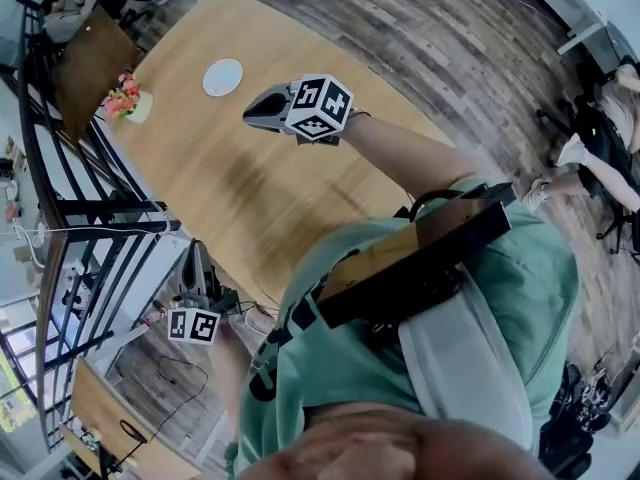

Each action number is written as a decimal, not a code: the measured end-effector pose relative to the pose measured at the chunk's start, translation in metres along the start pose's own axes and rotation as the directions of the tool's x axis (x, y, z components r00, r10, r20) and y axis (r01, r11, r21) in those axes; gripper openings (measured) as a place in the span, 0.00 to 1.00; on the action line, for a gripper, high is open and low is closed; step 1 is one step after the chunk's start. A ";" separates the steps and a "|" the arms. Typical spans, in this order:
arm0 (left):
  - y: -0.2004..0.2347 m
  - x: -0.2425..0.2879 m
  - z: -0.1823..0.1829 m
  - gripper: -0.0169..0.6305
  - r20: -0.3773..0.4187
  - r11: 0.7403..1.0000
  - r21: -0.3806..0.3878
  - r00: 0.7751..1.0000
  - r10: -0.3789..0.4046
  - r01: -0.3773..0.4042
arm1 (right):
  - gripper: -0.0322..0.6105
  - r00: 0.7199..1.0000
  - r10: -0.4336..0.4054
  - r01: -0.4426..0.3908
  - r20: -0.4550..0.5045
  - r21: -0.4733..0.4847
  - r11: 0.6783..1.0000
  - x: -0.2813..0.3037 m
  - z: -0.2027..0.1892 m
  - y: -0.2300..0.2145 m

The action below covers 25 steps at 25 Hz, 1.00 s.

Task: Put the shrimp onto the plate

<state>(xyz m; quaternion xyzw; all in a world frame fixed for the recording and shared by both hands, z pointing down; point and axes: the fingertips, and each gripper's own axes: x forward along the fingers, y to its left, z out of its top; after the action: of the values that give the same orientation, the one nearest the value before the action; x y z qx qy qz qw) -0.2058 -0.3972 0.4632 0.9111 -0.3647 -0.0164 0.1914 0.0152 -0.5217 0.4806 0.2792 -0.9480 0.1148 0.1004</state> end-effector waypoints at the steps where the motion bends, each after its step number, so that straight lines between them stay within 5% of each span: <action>1: -0.005 -0.005 0.001 0.04 0.002 1.000 0.009 1.000 -0.003 0.003 | 0.06 1.000 -0.005 0.005 -0.004 0.000 1.000 -0.006 -0.002 0.006; 12: -0.084 -0.002 0.004 0.04 0.052 0.998 0.052 0.998 -0.026 0.024 | 0.06 0.999 -0.017 0.020 0.043 -0.073 0.997 -0.110 0.016 0.023; 17: -0.159 0.039 -0.005 0.04 0.101 0.998 0.069 0.995 -0.020 0.013 | 0.06 0.997 0.028 -0.018 0.076 -0.129 0.992 -0.205 0.007 0.021; 25: -0.287 0.106 -0.044 0.04 0.110 0.999 -0.006 0.993 -0.047 0.048 | 0.06 0.994 0.077 -0.071 0.075 -0.073 0.995 -0.361 -0.051 0.023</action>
<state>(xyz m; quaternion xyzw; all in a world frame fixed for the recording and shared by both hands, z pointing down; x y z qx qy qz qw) 0.0680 -0.2639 0.4120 0.9163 -0.3528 -0.0726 0.1748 0.3064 -0.3067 0.4337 0.2444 -0.9644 0.0742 0.0689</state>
